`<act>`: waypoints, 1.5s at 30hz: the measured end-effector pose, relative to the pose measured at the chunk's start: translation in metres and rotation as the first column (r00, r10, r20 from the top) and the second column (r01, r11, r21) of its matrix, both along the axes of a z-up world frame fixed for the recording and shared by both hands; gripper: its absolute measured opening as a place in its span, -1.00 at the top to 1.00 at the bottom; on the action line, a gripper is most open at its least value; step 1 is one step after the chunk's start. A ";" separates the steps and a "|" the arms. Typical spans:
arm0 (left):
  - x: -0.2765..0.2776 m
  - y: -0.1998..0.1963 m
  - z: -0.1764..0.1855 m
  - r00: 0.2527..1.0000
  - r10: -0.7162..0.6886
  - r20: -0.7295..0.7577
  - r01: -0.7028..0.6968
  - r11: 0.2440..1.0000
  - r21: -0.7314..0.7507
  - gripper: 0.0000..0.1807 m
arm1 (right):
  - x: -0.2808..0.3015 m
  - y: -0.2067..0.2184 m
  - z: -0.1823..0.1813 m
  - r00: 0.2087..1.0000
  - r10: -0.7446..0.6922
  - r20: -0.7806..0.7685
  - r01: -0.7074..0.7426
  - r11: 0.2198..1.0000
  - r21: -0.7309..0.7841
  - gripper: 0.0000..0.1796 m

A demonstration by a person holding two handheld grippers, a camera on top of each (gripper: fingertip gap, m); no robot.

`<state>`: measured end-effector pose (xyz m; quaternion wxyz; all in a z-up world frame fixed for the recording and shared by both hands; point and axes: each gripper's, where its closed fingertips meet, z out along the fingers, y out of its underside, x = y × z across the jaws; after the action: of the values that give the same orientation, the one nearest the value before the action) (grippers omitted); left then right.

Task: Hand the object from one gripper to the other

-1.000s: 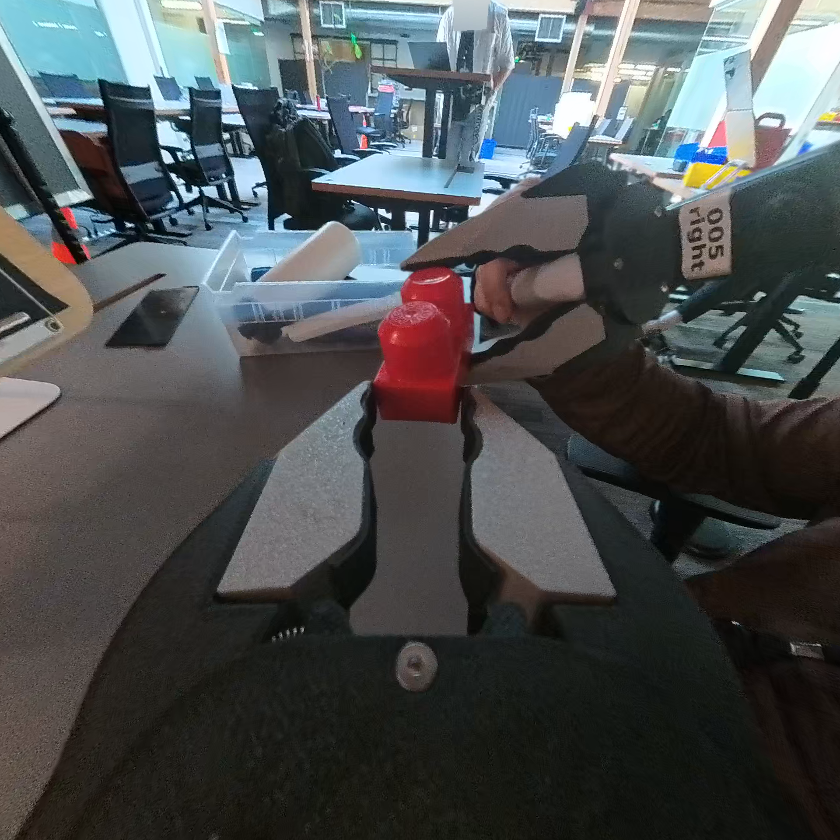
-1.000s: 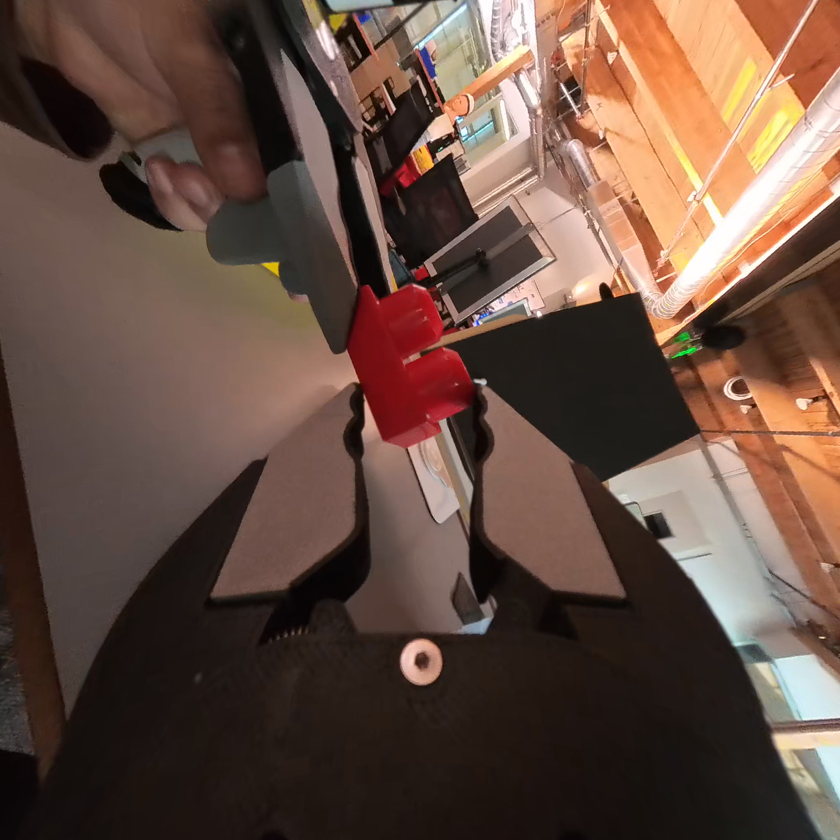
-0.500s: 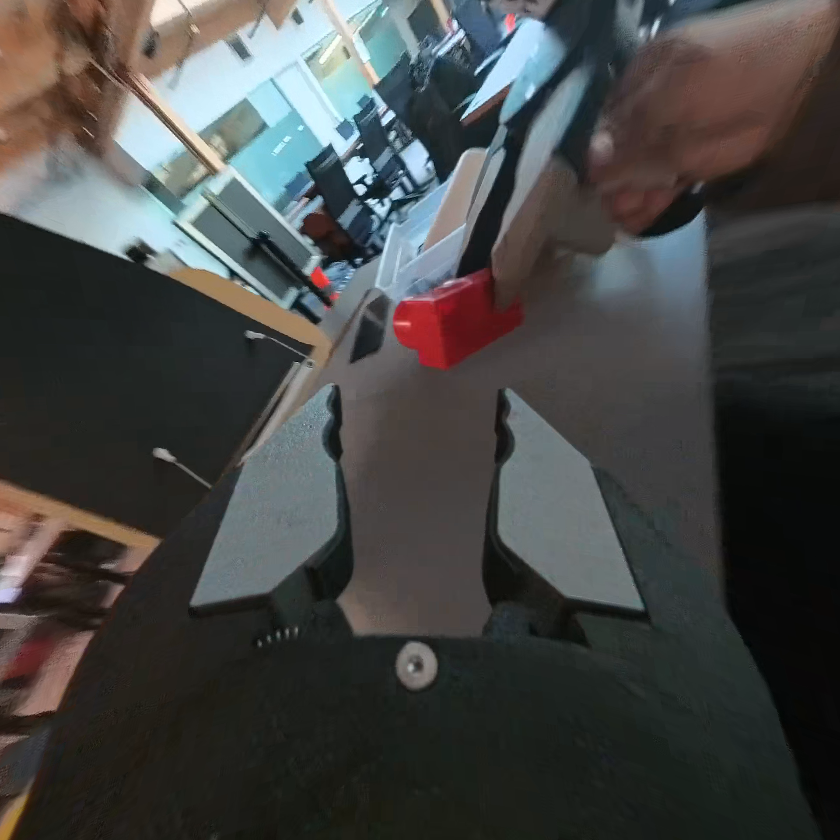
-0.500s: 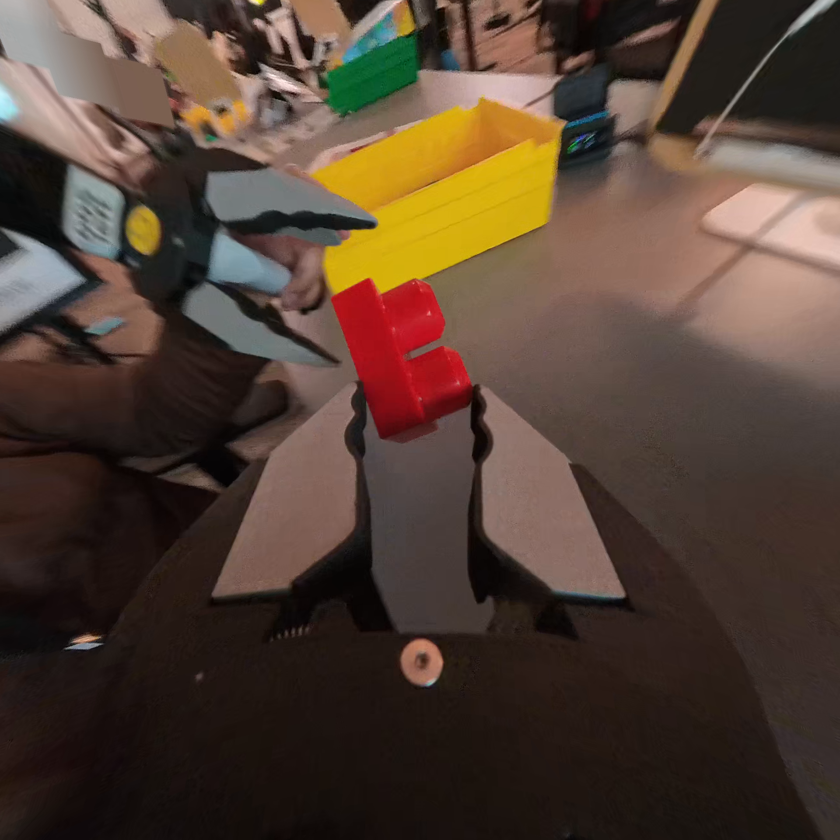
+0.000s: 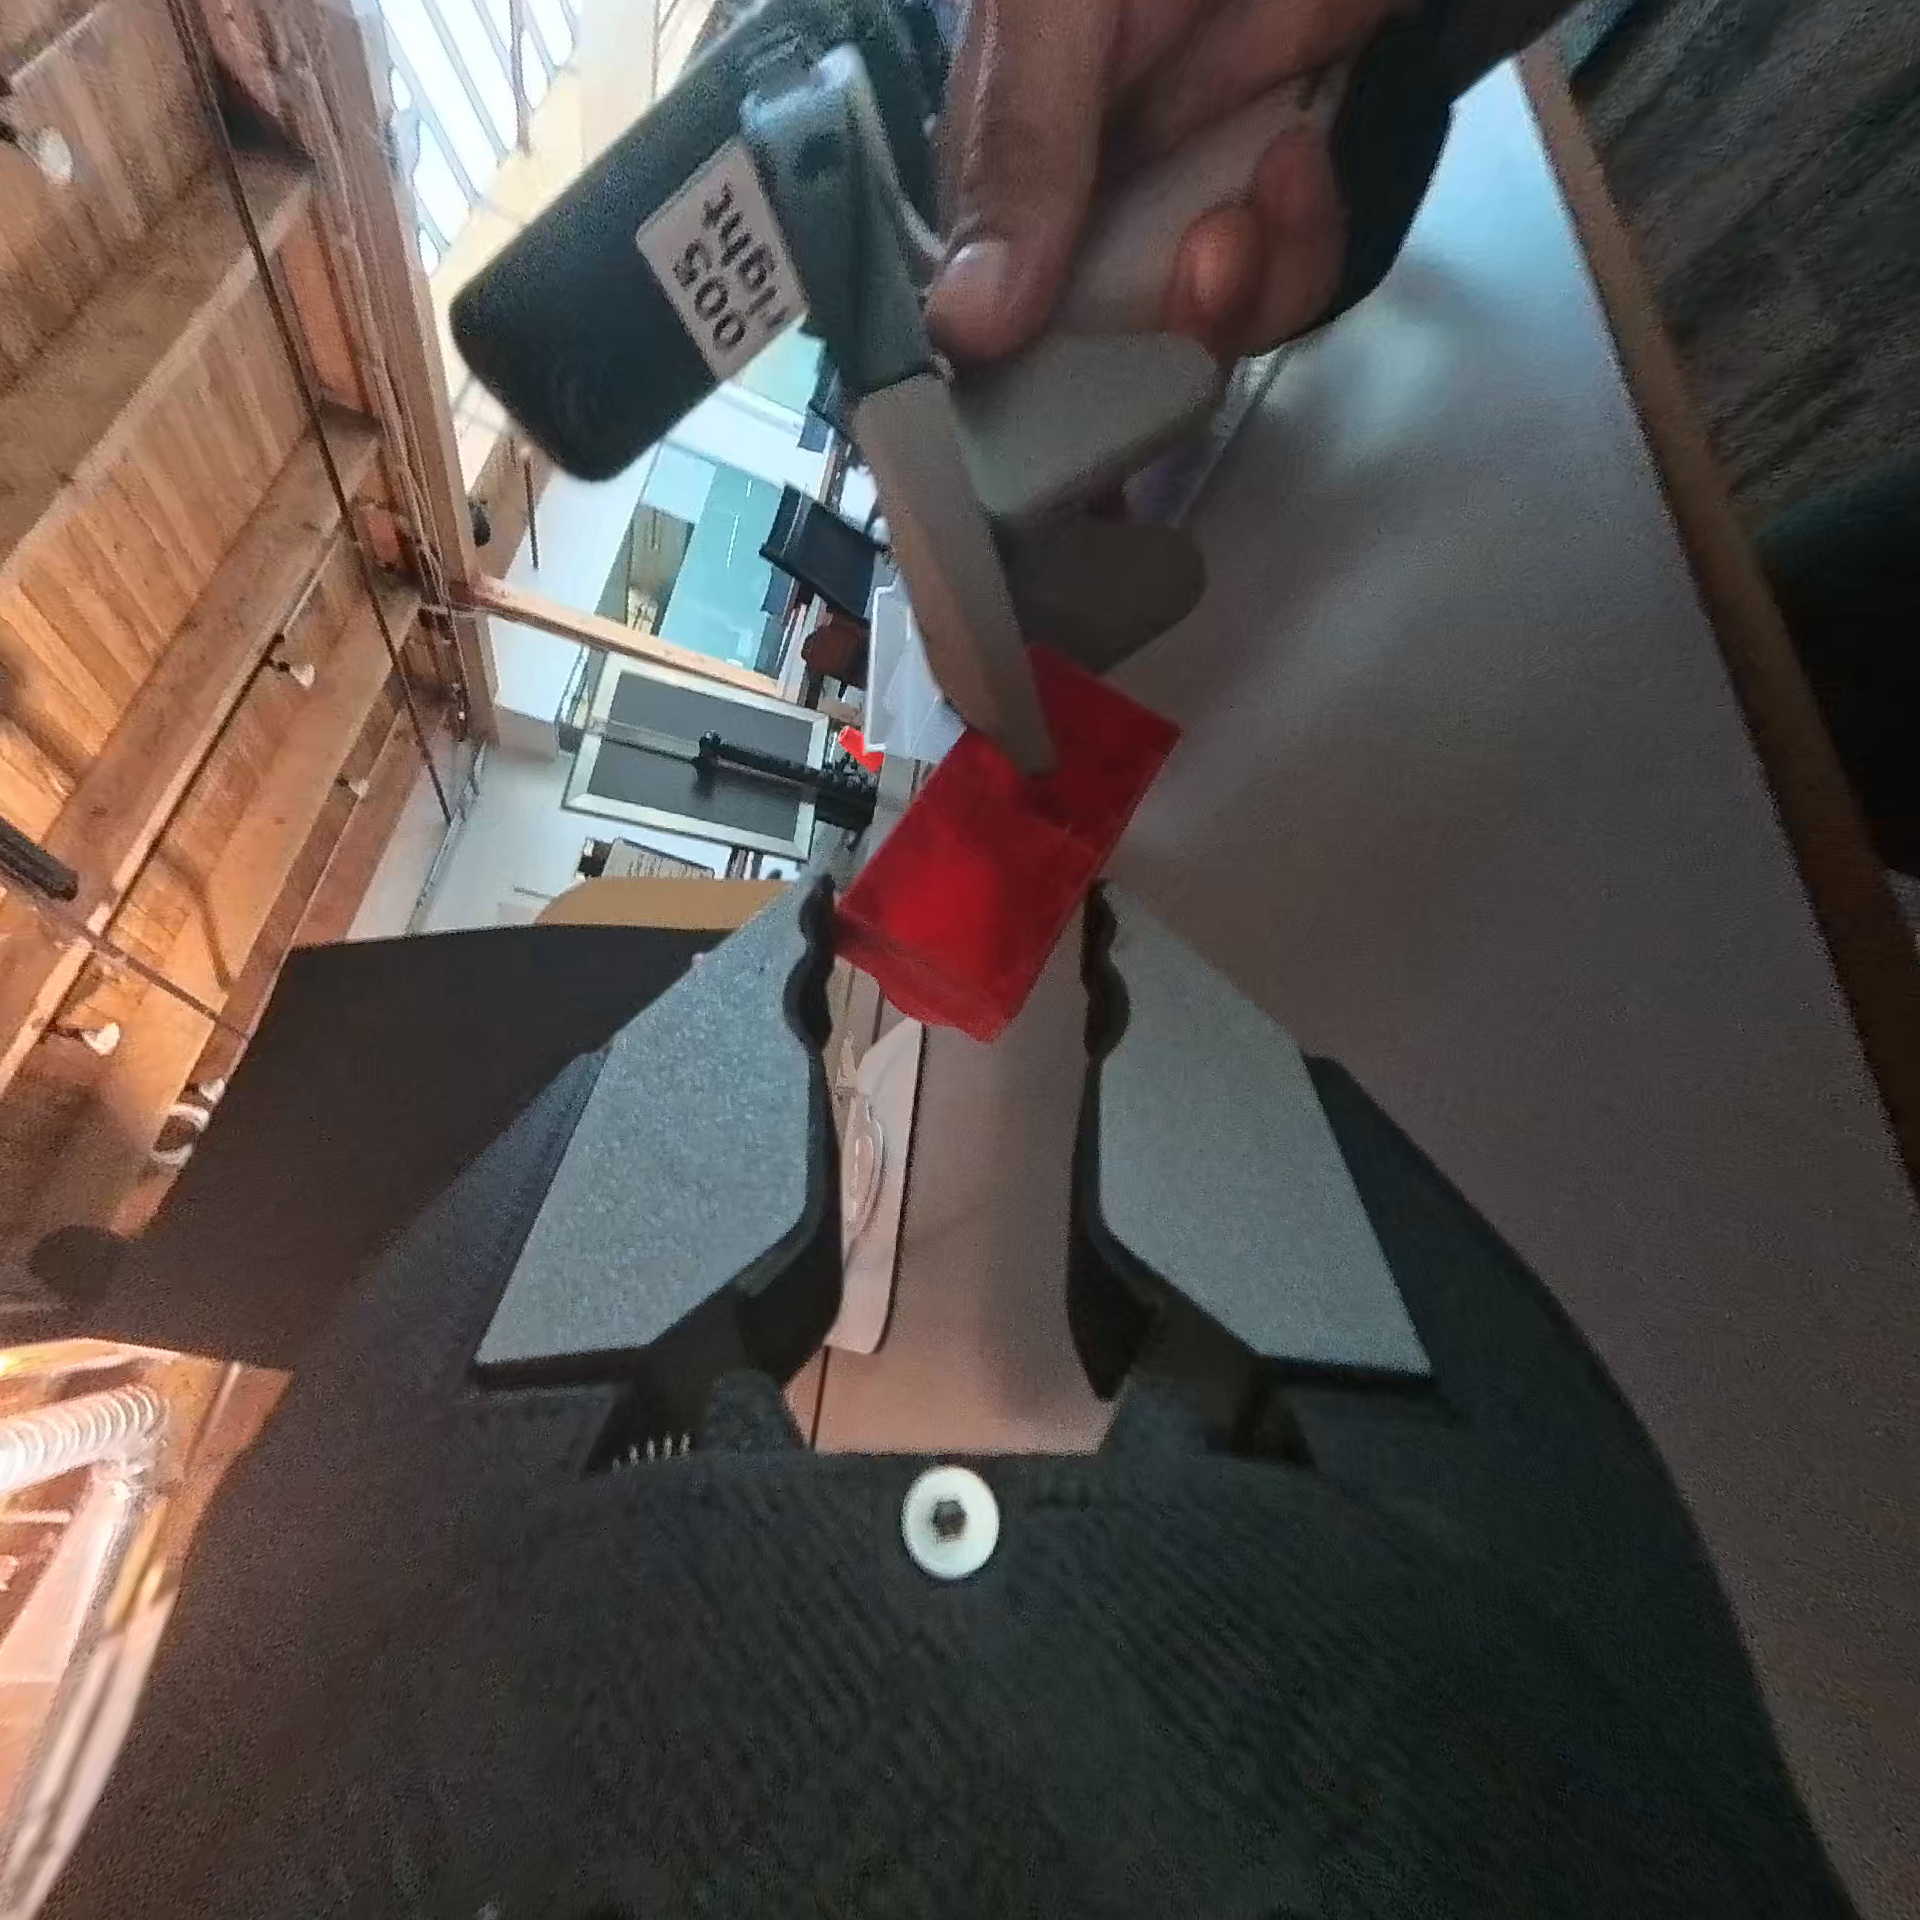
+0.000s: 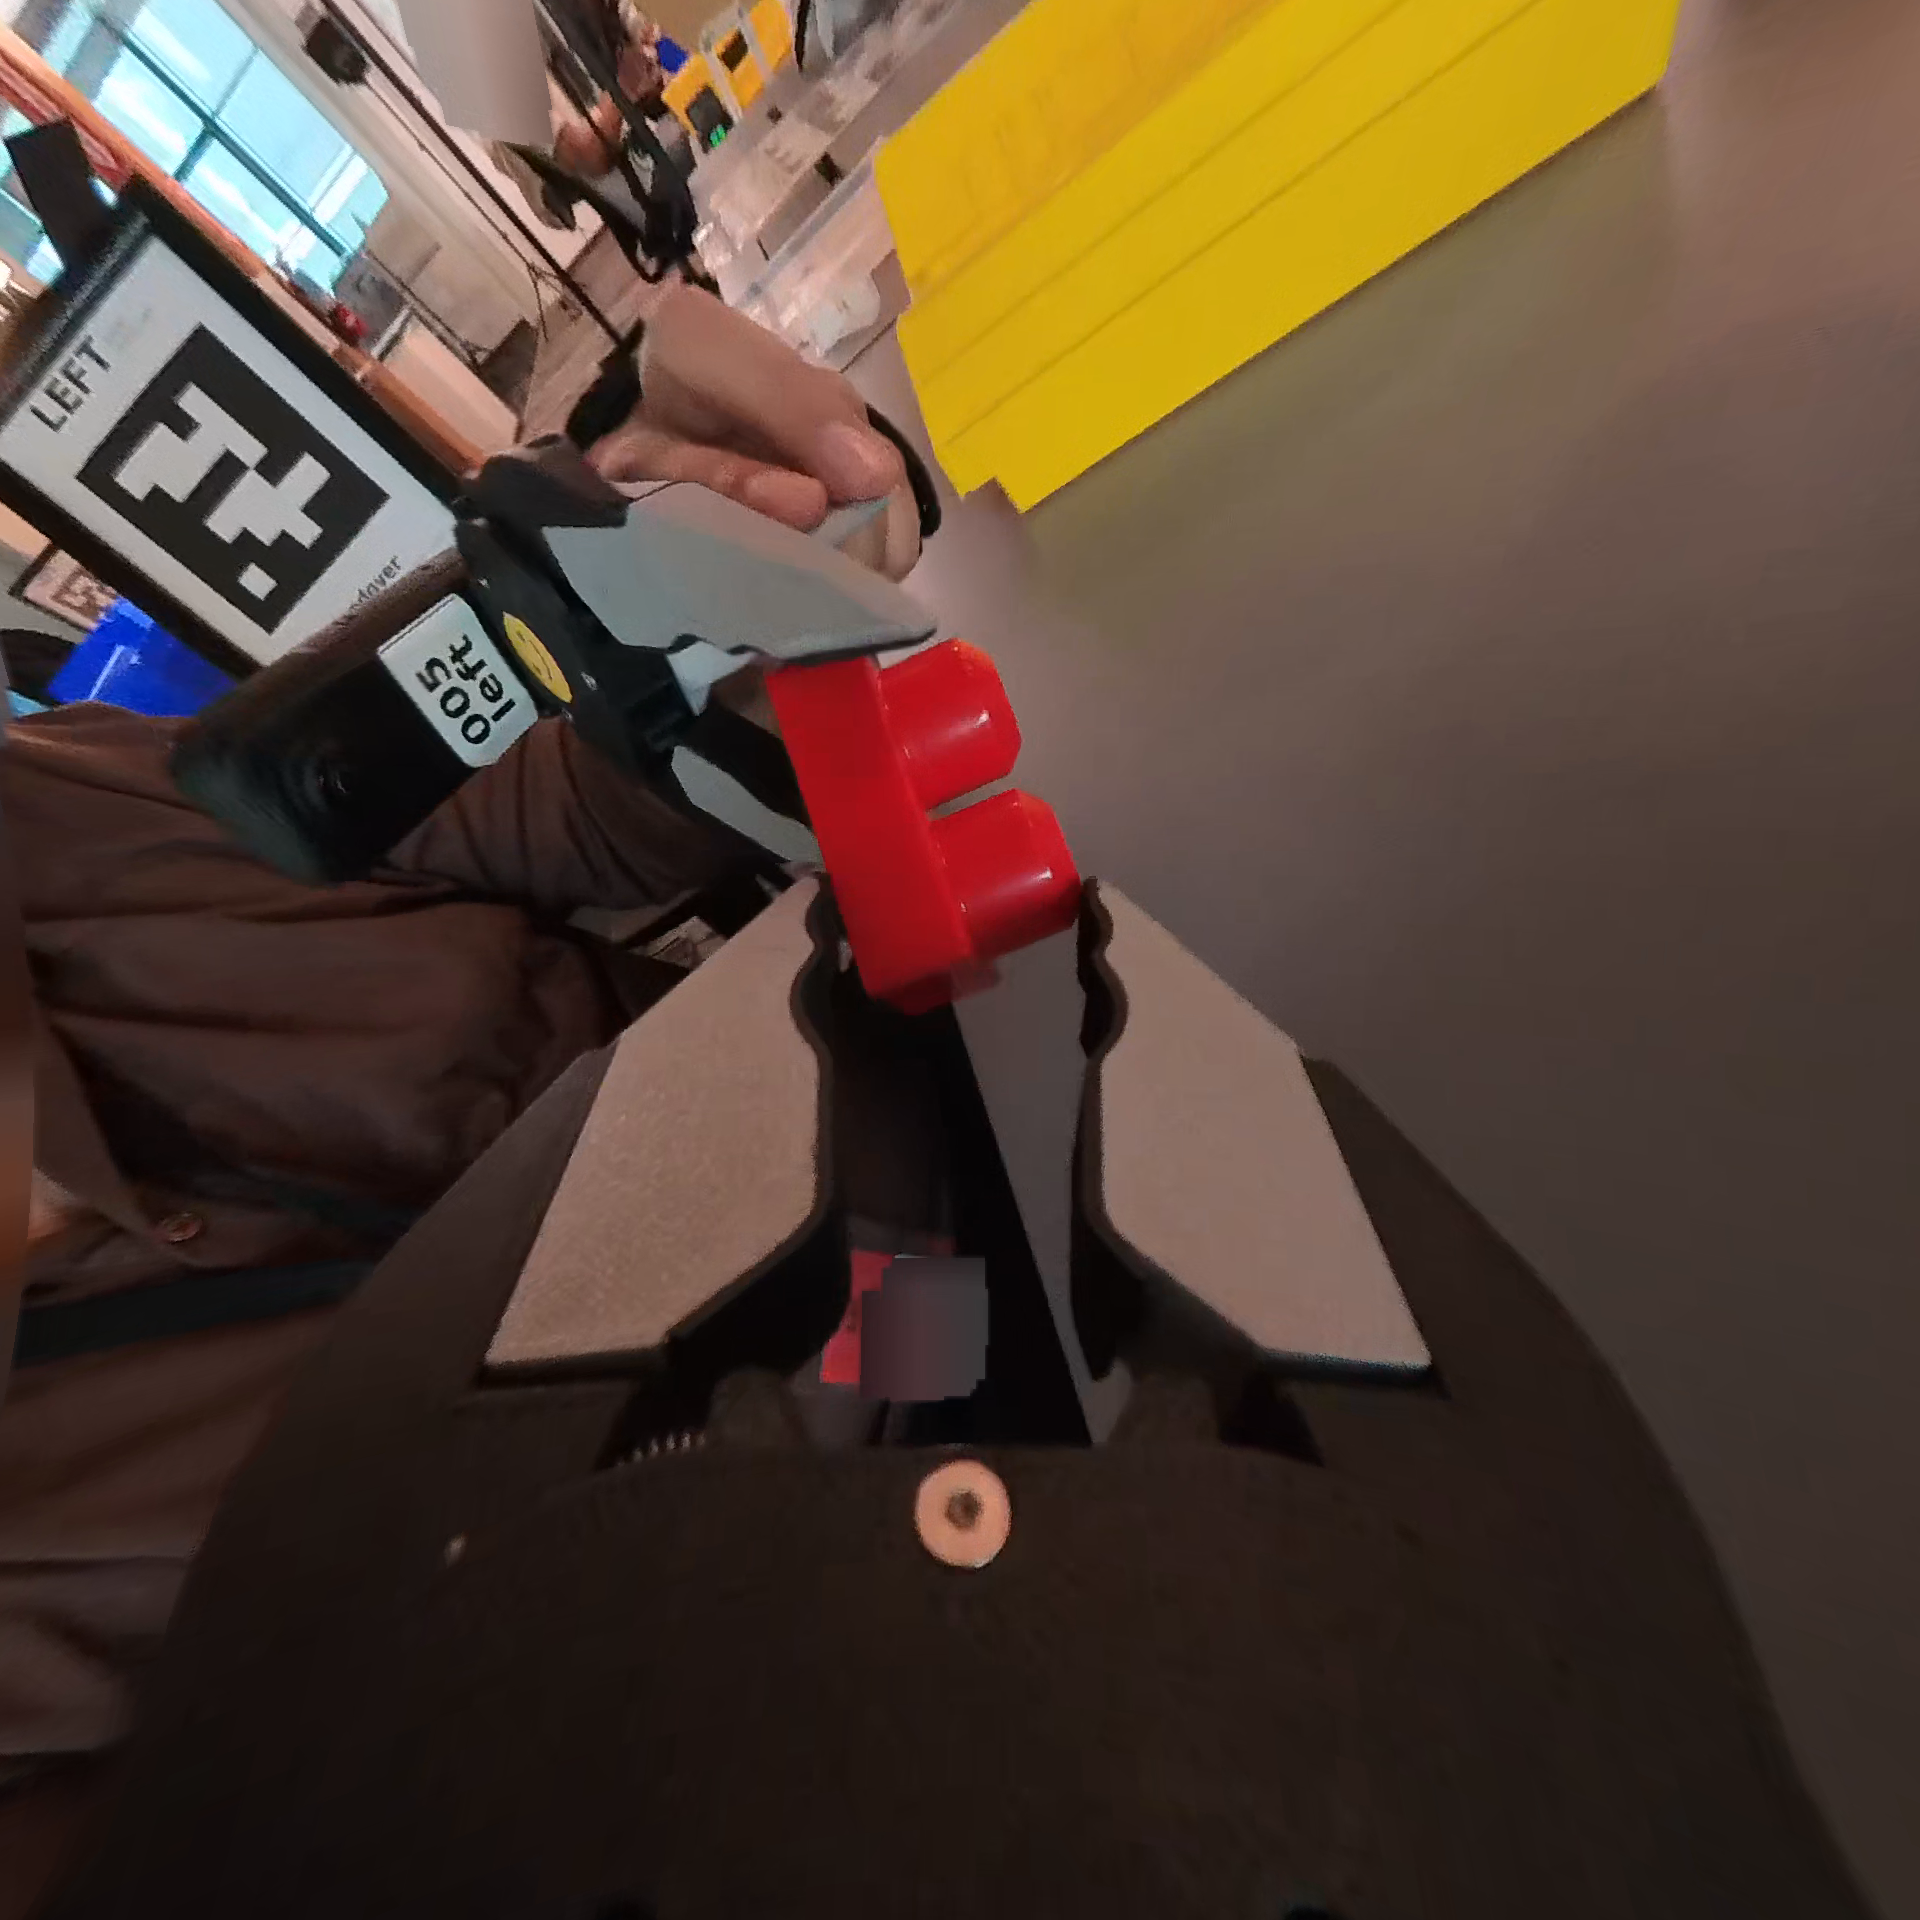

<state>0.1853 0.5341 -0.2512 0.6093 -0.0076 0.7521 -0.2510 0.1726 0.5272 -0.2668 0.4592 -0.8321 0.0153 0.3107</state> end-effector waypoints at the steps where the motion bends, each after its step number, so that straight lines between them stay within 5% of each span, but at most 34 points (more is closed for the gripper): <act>1: 0.001 0.002 0.004 1.000 0.011 -0.007 -0.011 0.999 -0.041 0.54 | 0.003 0.000 0.006 1.000 -0.013 0.007 0.013 0.999 0.037 0.53; 6: 0.005 0.017 0.032 0.988 -0.057 -0.140 -0.016 0.883 -0.469 0.60 | 0.022 -0.012 0.069 0.991 -0.119 0.061 0.091 0.936 0.339 0.51; 11: 0.002 0.018 0.037 0.870 -0.351 -0.347 -0.100 0.563 -0.820 0.61 | 0.018 -0.019 0.079 0.939 -0.182 0.293 0.044 0.906 0.421 0.26; 15: -0.002 0.010 0.034 0.743 -0.549 -0.383 -0.182 0.386 -0.904 0.61 | 0.008 -0.012 0.075 0.882 -0.206 0.424 0.008 0.906 0.423 0.20; 20: -0.009 -0.008 0.025 0.654 -0.640 -0.402 -0.209 0.358 -0.910 0.60 | 0.003 -0.003 0.070 0.887 -0.196 0.419 -0.006 0.901 0.433 0.28; 22: -0.010 -0.012 0.024 0.641 -0.656 -0.398 -0.215 0.344 -0.914 0.60 | 0.002 -0.002 0.056 0.893 -0.141 0.427 -0.030 0.929 0.370 0.64; 28: -0.011 -0.008 0.025 0.652 -0.638 -0.409 -0.211 0.366 -0.907 0.52 | 0.006 -0.001 0.060 0.800 -0.208 0.563 -0.065 0.903 0.425 0.65; 32: -0.012 0.001 0.023 0.620 -0.659 -0.426 -0.249 0.350 -0.903 0.22 | 0.027 -0.004 0.064 0.534 -0.356 0.767 -0.026 0.900 0.436 0.65; 34: -0.003 0.011 0.020 0.683 -0.575 -0.451 -0.250 0.396 -0.884 0.24 | 0.048 -0.006 0.059 0.350 -0.389 0.852 0.071 0.918 0.389 0.65; 35: 0.003 0.017 0.016 0.743 -0.482 -0.465 -0.242 0.455 -0.857 0.27 | 0.056 -0.006 0.055 0.319 -0.382 0.868 0.129 0.924 0.359 0.65; 40: 0.014 0.026 0.008 0.923 -0.095 -0.373 -0.176 0.759 -0.627 0.28 | 0.064 0.004 0.046 0.508 -0.430 0.746 0.296 0.901 0.318 0.65; 45: 0.019 0.024 0.012 0.977 0.045 -0.211 -0.144 0.864 -0.482 0.33 | 0.056 0.012 0.034 0.690 -0.423 0.587 0.345 0.905 0.247 0.64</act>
<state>0.2039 0.5579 -0.2390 0.5232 -0.2242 0.7168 -0.4028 0.2284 0.5388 -0.2328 0.5401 -0.8368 0.0170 -0.0879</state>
